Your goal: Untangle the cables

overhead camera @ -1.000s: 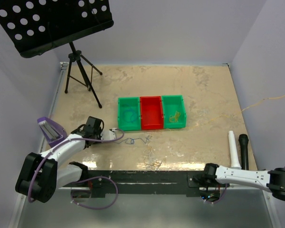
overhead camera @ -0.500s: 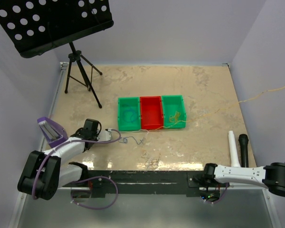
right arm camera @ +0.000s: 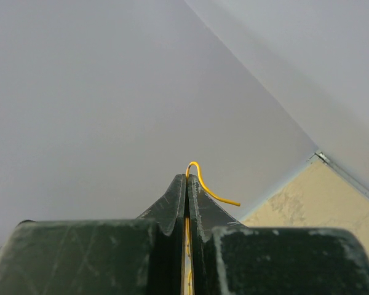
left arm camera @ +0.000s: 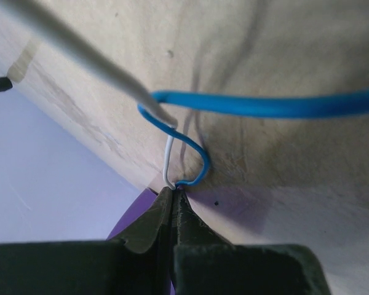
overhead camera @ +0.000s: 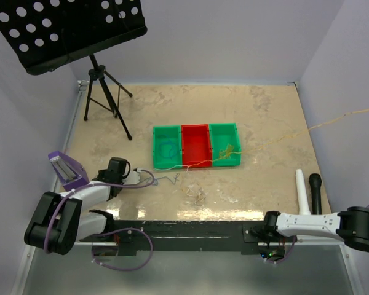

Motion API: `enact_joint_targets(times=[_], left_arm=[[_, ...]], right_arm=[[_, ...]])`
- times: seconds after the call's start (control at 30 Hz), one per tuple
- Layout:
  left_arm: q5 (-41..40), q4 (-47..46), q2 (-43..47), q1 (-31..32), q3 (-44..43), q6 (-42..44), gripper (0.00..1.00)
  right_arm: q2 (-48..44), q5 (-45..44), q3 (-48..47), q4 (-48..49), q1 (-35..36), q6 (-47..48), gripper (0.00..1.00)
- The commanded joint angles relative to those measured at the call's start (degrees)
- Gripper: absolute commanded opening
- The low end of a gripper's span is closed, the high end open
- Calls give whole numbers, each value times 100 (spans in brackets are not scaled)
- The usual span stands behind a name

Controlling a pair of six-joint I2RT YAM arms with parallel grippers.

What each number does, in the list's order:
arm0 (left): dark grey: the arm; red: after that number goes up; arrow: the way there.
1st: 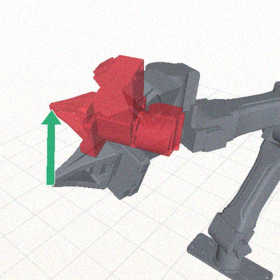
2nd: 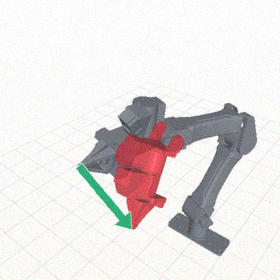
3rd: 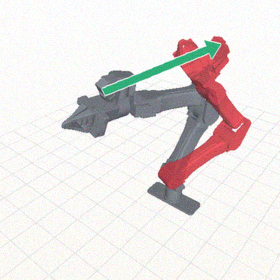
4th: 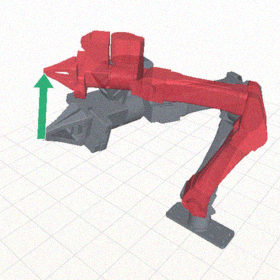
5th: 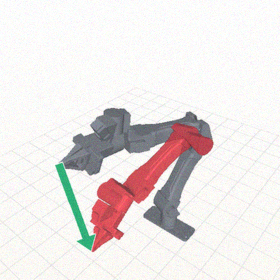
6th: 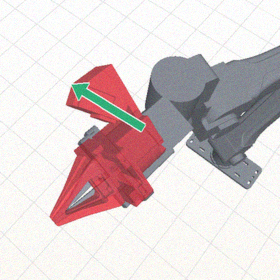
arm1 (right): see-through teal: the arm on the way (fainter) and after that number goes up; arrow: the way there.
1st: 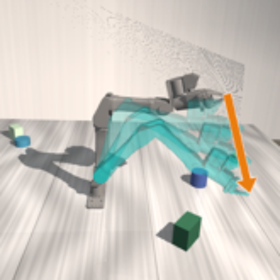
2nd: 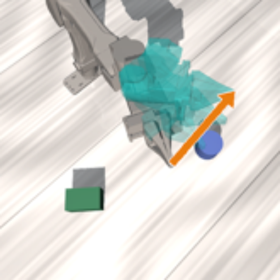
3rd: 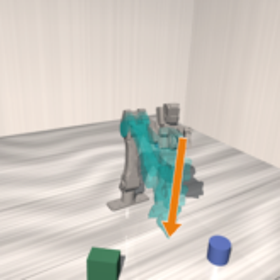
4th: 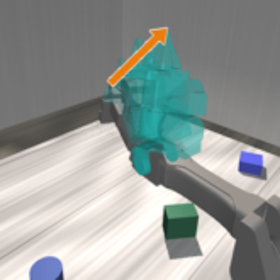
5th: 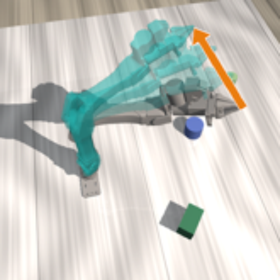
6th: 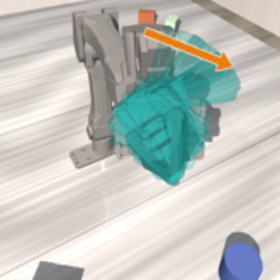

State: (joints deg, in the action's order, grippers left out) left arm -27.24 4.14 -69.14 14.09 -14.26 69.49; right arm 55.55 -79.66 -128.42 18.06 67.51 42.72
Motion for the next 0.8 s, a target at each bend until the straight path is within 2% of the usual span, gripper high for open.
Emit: enact_joint_targets(times=[0.0,0.27,0.37,0.53,0.67,0.77], left_arm=[[413,579,-398,-187,565,64,0],[229,597,-697,-275,494,152,0],[237,640,-653,-275,477,187,0],[246,632,-644,-275,486,179,0],[307,623,-688,-301,477,143,0],[281,641,-741,-301,442,143,0]], right_arm=[[184,258,-332,242,26,167,0],[220,688,-1395,-557,26,-772,0],[79,995,-1388,-900,26,-1318,0],[-26,1030,-1325,-1111,26,-1607,0],[-509,2005,-1283,-1578,26,-2679,0],[-397,2243,-1648,-2146,26,-3084,0]])
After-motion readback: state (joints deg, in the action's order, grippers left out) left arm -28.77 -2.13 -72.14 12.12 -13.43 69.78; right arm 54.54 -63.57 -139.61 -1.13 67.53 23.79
